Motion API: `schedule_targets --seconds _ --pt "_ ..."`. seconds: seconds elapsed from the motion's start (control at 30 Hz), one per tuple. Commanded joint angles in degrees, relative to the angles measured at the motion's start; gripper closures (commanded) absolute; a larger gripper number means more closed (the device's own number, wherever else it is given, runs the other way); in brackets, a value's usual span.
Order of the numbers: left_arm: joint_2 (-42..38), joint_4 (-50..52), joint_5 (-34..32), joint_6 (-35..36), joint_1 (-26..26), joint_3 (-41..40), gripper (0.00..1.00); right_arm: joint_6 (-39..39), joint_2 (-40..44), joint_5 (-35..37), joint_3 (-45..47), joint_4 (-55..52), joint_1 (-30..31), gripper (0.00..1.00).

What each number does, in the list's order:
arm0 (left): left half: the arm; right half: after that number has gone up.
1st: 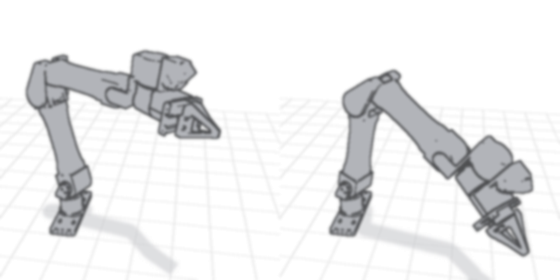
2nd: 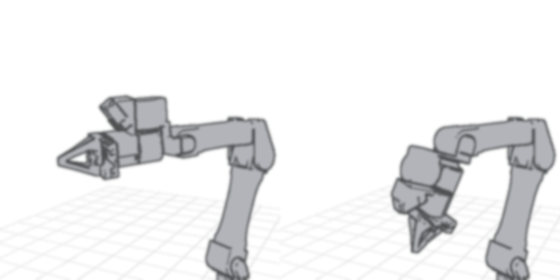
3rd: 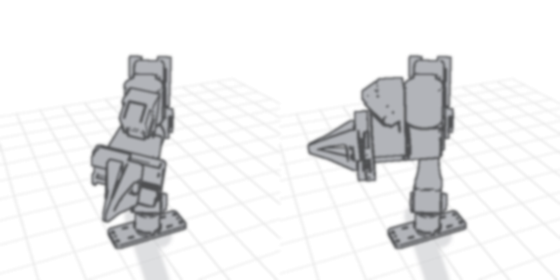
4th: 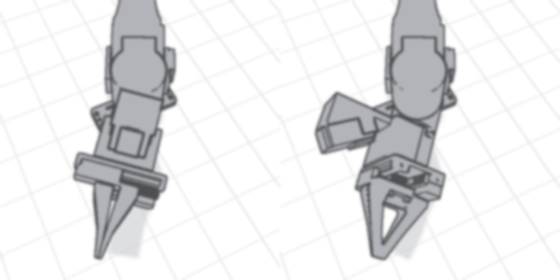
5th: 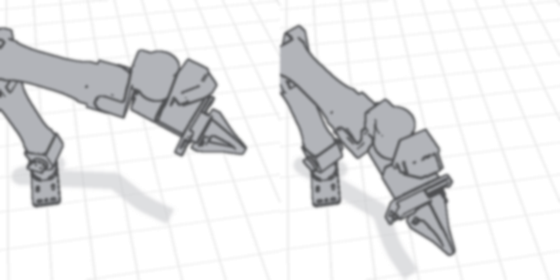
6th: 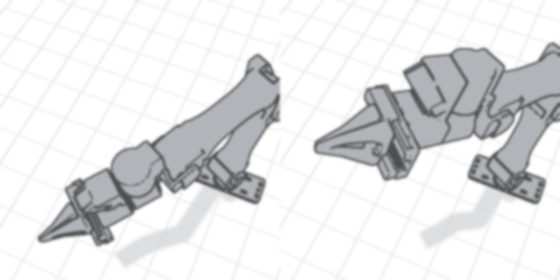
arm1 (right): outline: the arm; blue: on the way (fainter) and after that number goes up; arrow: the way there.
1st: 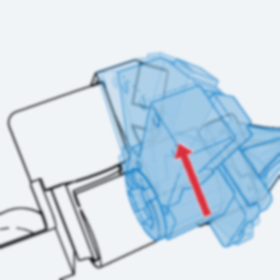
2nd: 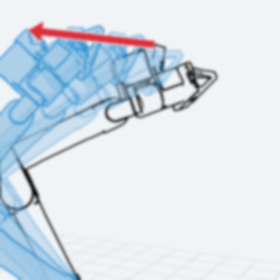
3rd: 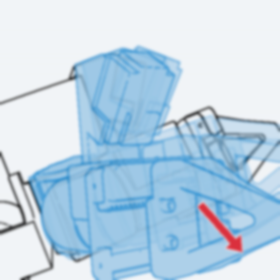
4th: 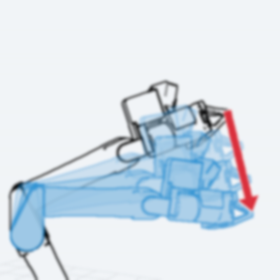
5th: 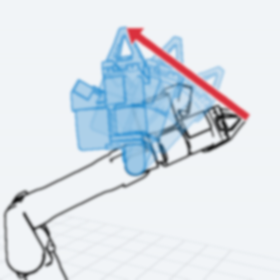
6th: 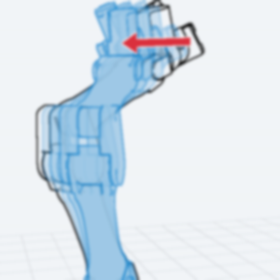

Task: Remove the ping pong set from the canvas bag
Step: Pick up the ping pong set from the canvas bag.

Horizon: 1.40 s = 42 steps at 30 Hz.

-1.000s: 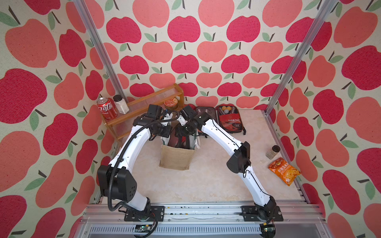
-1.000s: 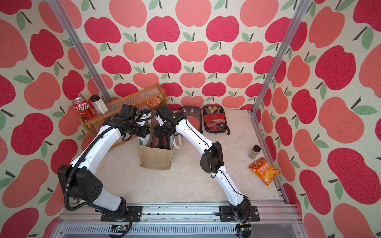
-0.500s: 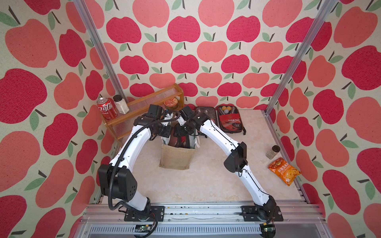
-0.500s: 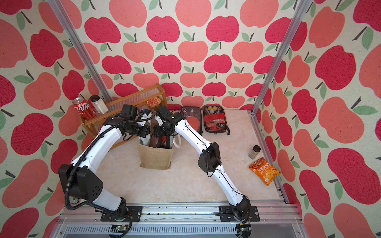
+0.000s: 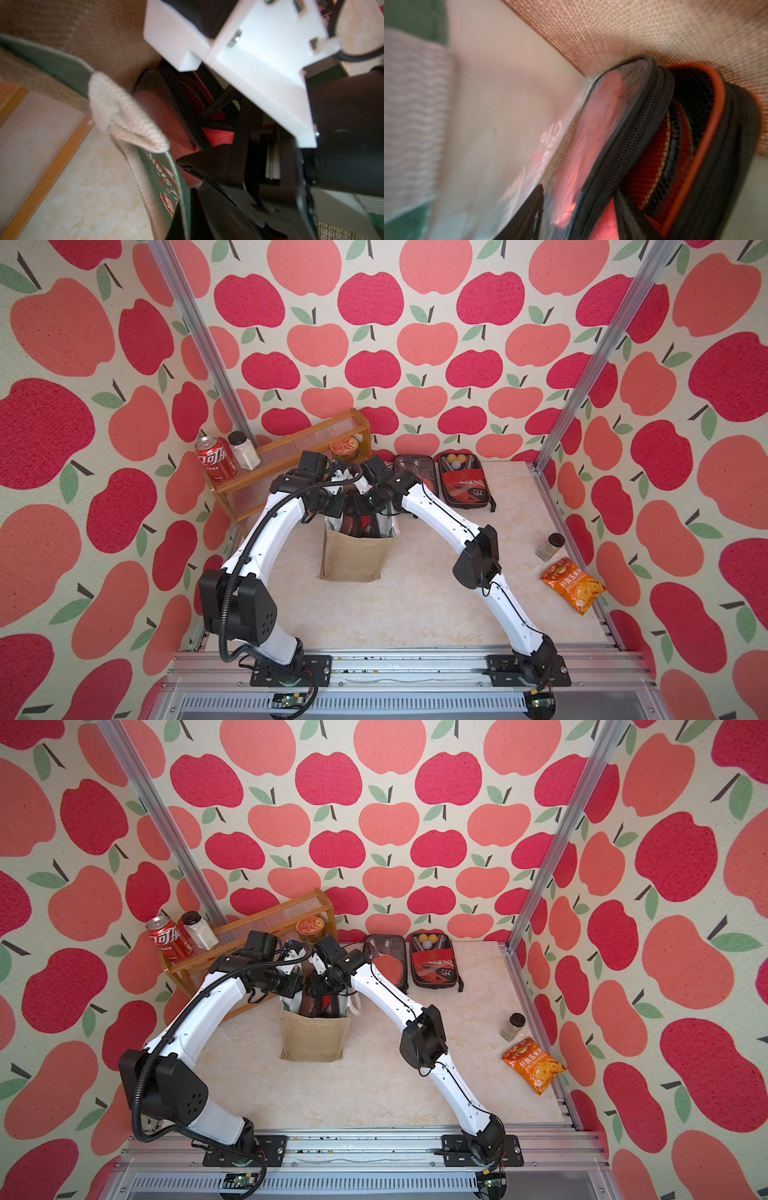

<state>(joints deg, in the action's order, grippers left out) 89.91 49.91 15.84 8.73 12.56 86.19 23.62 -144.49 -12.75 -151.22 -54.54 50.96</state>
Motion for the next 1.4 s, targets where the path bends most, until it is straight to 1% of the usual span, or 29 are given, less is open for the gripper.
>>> schedule_targets --seconds 0.0,0.03,0.13,0.2,0.37,0.43,0.57,0.67,0.87,1.07,1.2,1.37 --pt "-0.39 -1.70 0.86 1.12 -0.36 -0.21 1.00 -2.09 -6.32 3.61 -5.78 -11.77 1.25 0.45" --pt "-0.43 -1.81 1.03 1.12 -0.47 -0.30 1.00 -2.28 -6.72 4.29 -5.69 -12.62 1.32 0.45" --pt "-0.19 -1.92 1.21 1.05 -0.51 -0.34 1.00 -2.51 -6.20 4.44 -1.56 -12.27 1.34 0.45" --pt "-0.03 -1.92 1.37 1.02 -0.47 -0.23 1.00 -2.37 -5.51 4.27 0.72 -11.18 1.42 0.51" --pt "-0.08 -1.92 1.14 1.02 -0.49 -0.06 1.00 -1.83 -4.54 3.87 1.10 -8.74 1.57 0.73" --pt "0.00 -2.01 1.01 1.02 -0.58 -0.28 1.00 -1.73 -3.95 3.84 0.86 -7.68 1.42 0.84" --pt "-0.15 -2.38 0.65 1.16 -0.83 -1.00 1.00 -1.88 -2.75 4.52 0.23 -6.55 1.34 1.00" --pt "-0.45 -2.47 0.53 1.11 -1.33 -1.42 1.00 -2.66 -0.77 6.62 0.22 -5.96 1.38 1.00" --pt "-0.80 -2.68 0.55 0.76 -2.67 -1.49 1.00 -6.23 6.22 14.48 1.70 -3.49 1.51 1.00" --pt "-1.12 -2.86 0.39 0.58 -3.28 -1.82 1.00 -7.53 10.41 16.29 0.97 -2.67 1.23 1.00" --pt "-1.14 -2.63 0.84 0.41 -3.32 -1.50 1.00 -7.10 12.17 16.44 0.17 -2.59 1.33 1.00" --pt "-1.17 -2.71 0.96 0.41 -3.31 -1.70 1.00 -7.96 13.70 18.40 -1.17 -3.20 1.34 1.00"
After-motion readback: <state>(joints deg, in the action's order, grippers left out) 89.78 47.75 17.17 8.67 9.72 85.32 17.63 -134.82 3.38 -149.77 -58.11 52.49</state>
